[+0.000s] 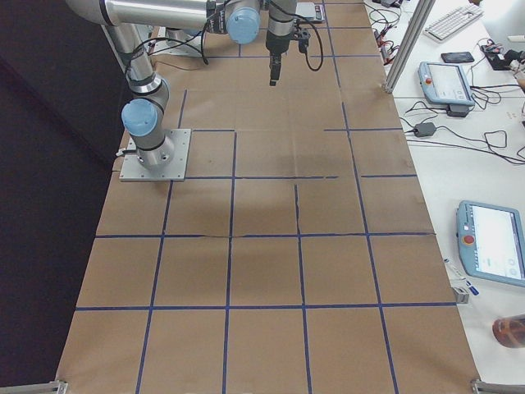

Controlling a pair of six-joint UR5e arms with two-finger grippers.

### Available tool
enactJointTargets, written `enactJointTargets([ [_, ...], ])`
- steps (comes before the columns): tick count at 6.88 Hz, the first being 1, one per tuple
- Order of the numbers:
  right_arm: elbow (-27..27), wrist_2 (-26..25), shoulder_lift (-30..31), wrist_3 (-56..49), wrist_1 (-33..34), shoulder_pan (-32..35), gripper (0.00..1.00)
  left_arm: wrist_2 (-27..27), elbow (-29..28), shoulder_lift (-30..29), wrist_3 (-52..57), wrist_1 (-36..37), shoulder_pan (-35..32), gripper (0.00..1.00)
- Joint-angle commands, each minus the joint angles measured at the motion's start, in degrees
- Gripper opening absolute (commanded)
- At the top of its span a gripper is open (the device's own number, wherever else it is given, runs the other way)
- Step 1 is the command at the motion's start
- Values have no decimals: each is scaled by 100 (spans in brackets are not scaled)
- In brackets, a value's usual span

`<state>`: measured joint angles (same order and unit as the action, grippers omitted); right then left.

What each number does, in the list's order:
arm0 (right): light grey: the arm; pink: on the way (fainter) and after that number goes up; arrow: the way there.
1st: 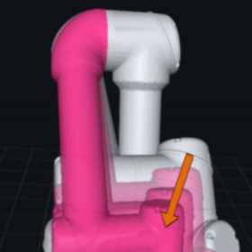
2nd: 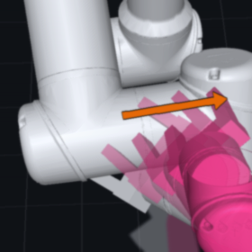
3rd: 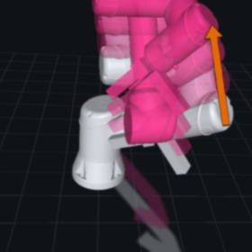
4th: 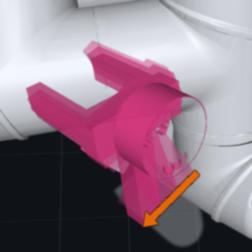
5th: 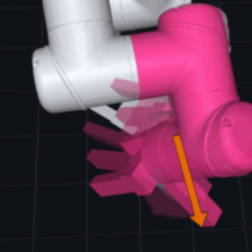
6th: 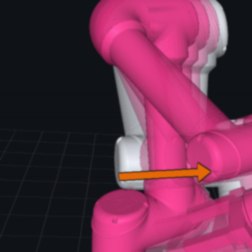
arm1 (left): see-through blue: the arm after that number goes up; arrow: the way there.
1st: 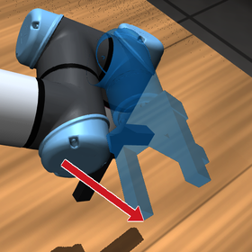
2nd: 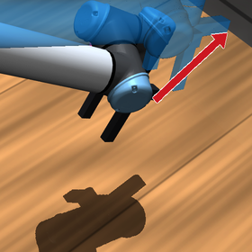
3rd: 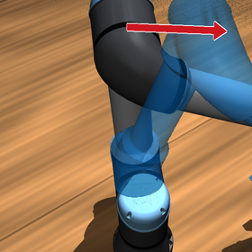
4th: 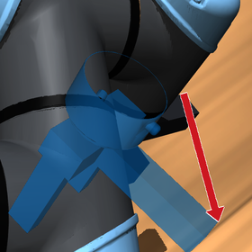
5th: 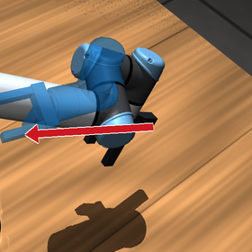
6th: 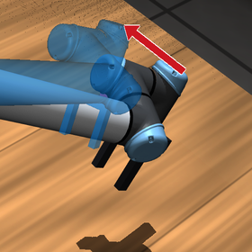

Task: Weigh mango
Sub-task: 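Close the left gripper on the mango and lift it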

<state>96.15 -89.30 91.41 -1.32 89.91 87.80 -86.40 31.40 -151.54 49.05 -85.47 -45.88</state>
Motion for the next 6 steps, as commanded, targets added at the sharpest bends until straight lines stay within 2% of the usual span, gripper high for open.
enactJointTargets([
  [1, 0, 0, 0, 0, 0, 0, 100, 0, -64, -341, -236, 48, -26, 100],
  [3, 0, 0, 0, 0, 0, 0, 100, -35, -64, -447, -318, 48, -35, 100],
  [4, 0, 0, 0, 0, 0, 0, 100, -9, -72, -473, -326, 57, -35, 93],
  [6, 0, 0, 0, 0, 0, 0, 100, 18, -90, -465, -326, 48, -43, 49],
])
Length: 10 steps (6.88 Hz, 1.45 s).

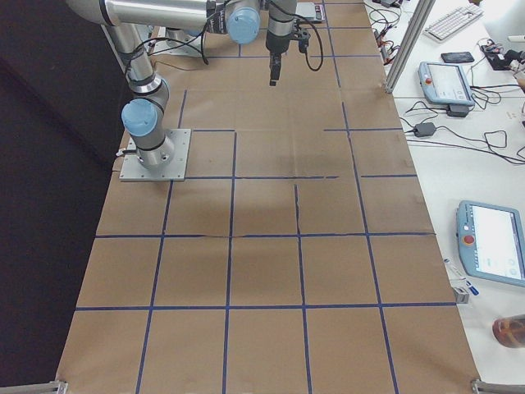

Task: Weigh mango
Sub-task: 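Close the left gripper on the mango and lift it, then carry the mango with the left gripper over the white scale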

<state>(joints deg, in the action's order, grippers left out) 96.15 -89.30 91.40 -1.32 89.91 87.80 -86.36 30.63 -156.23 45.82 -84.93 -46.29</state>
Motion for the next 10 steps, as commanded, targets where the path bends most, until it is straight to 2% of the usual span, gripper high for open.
enactJointTargets([
  [1, 0, 0, 0, 0, 0, 0, 100, 23, -31, 74, -3, -6, -12, 39],
  [3, 0, 0, 0, 0, 0, 0, 100, 6, 117, 616, -37, -198, -151, 38],
  [5, 0, 0, 0, 0, 0, 0, 100, -56, 546, 1223, -703, -699, -529, 35],
  [7, 0, 0, 0, 0, 0, 0, 100, -39, 1886, 2144, -1397, -596, -1055, 35],
  [8, 0, 0, 0, 0, 0, 0, 100, -64, 2599, 2479, -1687, -316, -1336, 35],
  [9, 0, 0, 0, 0, 0, 0, 100, -73, 3163, 2683, -1751, -200, -1461, 35],
  [10, 0, 0, 0, 0, 0, 0, 100, -73, 3638, 2729, -1752, 323, -1488, 35],
])
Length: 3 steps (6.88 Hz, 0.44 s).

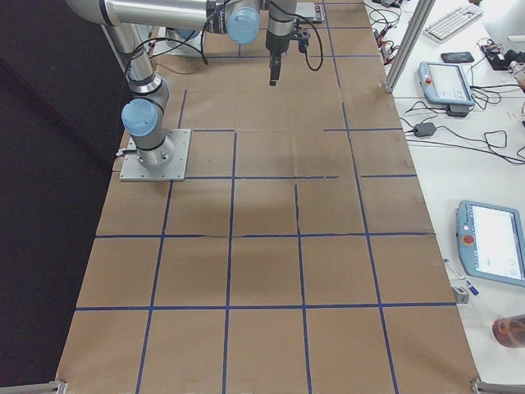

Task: Weigh mango
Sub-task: 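Lower the mango onto the scale and open the left gripper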

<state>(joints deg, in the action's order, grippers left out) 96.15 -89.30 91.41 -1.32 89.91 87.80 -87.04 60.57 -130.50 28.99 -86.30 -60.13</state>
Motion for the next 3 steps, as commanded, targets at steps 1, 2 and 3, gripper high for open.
enactJointTargets([
  [1, 0, 0, 0, 0, 0, 0, 100, -6, 1128, 165, -43, 987, -104, 35],
  [2, 0, 0, 0, 0, 0, 0, 100, -14, 1490, 182, -52, 1506, -104, 36],
  [3, 0, 0, 0, 0, 0, 0, 100, -180, 1685, 182, -43, 1642, -104, 47],
])
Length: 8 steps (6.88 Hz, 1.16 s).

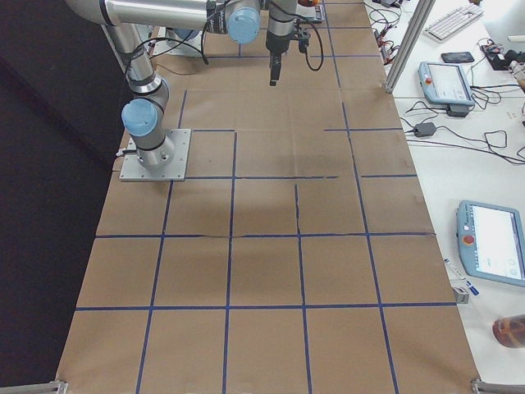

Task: Weigh mango
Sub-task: 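Lower the mango onto the scale and open the left gripper, then raise the open left gripper away from the mango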

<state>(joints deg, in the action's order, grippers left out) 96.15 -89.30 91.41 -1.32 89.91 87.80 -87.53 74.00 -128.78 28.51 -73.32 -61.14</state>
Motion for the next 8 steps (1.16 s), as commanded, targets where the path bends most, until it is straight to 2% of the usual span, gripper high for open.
enactJointTargets([
  [1, 0, 0, 0, 0, 0, 0, 100, -142, 248, 3, -4, 441, -4, 92],
  [2, 0, 0, 0, 0, 0, 0, 100, -159, 142, 55, -4, 450, -4, 100],
  [4, 0, 0, 0, 0, 0, 0, 100, -177, 175, 719, -143, 311, -56, 99],
  [5, 0, 0, 0, 0, 0, 0, 100, -168, 237, 1132, -423, -169, -143, 99],
  [8, 0, 0, 0, 0, 0, 0, 100, -168, 308, 2222, -1949, -1400, -1256, 99],
])
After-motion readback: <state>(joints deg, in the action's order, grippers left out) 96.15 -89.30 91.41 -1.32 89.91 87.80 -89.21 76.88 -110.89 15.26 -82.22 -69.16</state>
